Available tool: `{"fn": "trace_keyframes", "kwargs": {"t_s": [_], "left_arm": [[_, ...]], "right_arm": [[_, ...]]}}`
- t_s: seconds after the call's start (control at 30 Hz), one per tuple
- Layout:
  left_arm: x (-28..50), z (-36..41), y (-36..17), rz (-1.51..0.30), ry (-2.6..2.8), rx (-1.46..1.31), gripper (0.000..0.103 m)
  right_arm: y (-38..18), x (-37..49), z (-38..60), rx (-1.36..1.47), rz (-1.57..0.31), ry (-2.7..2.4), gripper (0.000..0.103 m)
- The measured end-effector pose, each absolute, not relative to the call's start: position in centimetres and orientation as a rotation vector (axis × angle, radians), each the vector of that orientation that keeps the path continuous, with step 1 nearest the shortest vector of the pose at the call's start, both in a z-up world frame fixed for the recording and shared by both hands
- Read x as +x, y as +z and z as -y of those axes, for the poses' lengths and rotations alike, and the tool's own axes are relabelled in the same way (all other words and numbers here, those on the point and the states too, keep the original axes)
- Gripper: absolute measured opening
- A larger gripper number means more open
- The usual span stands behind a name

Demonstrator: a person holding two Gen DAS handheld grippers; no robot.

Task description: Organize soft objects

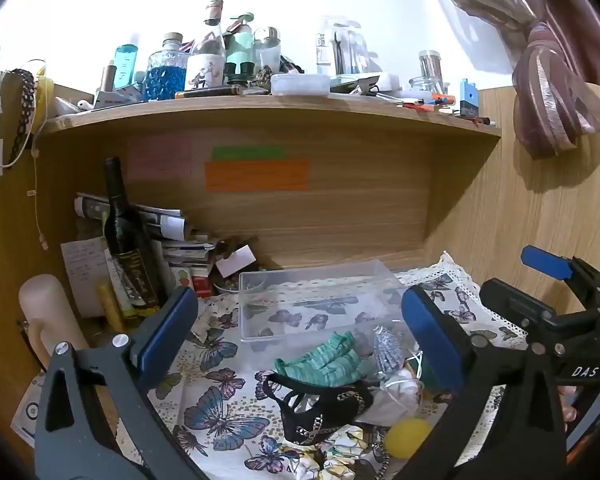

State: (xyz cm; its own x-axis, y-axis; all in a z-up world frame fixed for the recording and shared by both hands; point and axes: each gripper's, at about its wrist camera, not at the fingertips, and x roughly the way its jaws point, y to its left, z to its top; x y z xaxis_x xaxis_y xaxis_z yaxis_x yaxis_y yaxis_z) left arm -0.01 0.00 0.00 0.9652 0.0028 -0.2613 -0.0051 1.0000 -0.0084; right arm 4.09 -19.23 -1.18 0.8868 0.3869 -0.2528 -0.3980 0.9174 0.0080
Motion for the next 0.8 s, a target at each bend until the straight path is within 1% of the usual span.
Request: {"fn": "trace_keyframes", "kwargs": {"t_s": [0.8], "left_arm": [[0.11, 0.07, 0.10, -0.264, -0.017, -0.020, 0.103]], "right_arm": [[-1.18, 3.94, 19.13, -0.054, -0.237, 0.403, 0.103]]}}
